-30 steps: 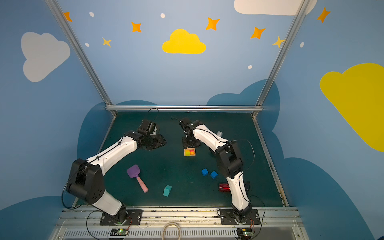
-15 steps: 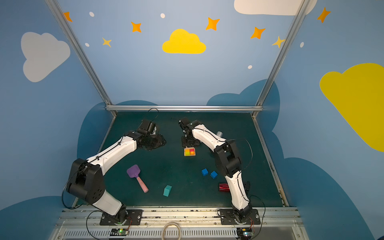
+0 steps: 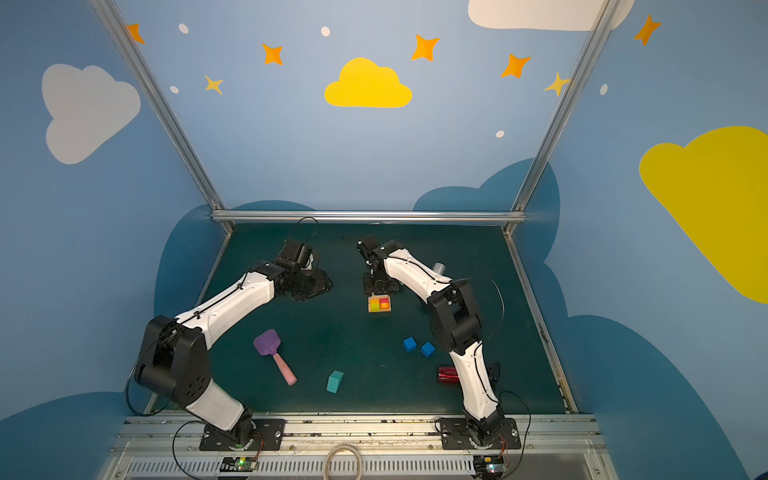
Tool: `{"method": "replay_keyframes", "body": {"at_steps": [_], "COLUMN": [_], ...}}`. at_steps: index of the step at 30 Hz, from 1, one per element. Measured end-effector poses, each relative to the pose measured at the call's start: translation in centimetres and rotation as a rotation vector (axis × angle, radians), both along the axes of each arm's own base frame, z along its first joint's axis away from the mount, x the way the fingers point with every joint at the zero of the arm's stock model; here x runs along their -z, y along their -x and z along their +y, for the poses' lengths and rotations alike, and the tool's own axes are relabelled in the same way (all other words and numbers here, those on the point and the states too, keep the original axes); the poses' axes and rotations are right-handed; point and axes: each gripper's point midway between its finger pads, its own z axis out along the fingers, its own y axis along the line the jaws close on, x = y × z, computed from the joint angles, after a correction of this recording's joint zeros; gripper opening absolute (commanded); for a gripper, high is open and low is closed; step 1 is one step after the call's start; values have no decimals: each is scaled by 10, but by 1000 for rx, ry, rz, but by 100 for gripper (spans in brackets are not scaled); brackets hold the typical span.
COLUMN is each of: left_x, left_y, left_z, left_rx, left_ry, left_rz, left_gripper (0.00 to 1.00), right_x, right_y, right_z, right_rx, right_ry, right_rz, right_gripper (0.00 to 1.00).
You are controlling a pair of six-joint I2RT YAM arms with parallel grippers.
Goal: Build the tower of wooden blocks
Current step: 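Lower the pale wood block with the right gripper beside the pink cube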
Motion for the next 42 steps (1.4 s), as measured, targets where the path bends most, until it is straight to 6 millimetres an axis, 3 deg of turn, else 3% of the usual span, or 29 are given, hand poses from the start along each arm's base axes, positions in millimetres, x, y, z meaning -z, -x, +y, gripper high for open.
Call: {"method": "replay_keyframes", "body": {"at_steps": [42], "left_x": [2], "left_y": [1], "left_z": [-2], "left_rx": [5], "left_ry": [6], "left_rz": [8], "left_gripper": [61], "right_x": [1], "right_y": [0], "right_z": [-3], "right_rx": [8], "right_ry": [14], "right_rz": [3], "right_gripper": [59]}}
